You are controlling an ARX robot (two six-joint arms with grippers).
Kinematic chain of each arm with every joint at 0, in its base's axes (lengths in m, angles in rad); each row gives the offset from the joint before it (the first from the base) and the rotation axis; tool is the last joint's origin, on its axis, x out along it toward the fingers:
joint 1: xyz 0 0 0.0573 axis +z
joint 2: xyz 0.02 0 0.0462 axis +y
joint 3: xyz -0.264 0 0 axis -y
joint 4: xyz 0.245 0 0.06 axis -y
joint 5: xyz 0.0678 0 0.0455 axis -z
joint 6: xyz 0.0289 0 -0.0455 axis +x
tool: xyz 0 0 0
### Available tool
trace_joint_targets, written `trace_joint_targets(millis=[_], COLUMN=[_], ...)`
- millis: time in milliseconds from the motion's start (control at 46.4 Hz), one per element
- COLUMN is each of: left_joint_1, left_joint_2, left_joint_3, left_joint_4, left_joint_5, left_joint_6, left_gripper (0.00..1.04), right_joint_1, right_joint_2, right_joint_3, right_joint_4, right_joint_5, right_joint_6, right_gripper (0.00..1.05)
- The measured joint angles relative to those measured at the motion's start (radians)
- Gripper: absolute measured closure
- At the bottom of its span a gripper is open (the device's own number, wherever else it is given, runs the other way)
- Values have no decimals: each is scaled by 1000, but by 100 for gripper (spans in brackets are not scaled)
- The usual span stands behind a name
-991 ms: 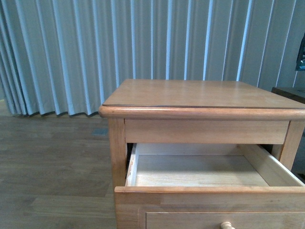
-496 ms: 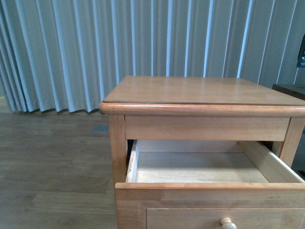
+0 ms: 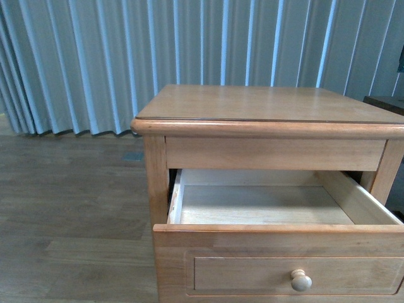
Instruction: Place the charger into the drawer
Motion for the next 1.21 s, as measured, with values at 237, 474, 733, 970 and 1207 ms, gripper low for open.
trace_joint_targets(millis=[237, 474, 733, 970, 1207], left_joint_1=[0, 0, 0, 0, 0], left_joint_2=[0, 0, 0, 0, 0], left_joint_3=[0, 0, 0, 0, 0], left_joint_4=[0, 0, 0, 0, 0], left_joint_5=[0, 0, 0, 0, 0], left_joint_6=[0, 0, 0, 0, 0], left_gripper=[6, 6, 6, 6, 6], right_joint_1=[215, 338, 398, 409, 466], right_joint_2=[305, 536, 753, 945, 1323], right_joint_3=[60, 146, 266, 404, 1004], right_joint_4=[131, 178, 252, 274, 158], right_joint_5=[143, 194, 244, 282, 406], right_joint_6=[-46, -11, 26, 52, 115], right_gripper=[8, 8, 8, 8, 8])
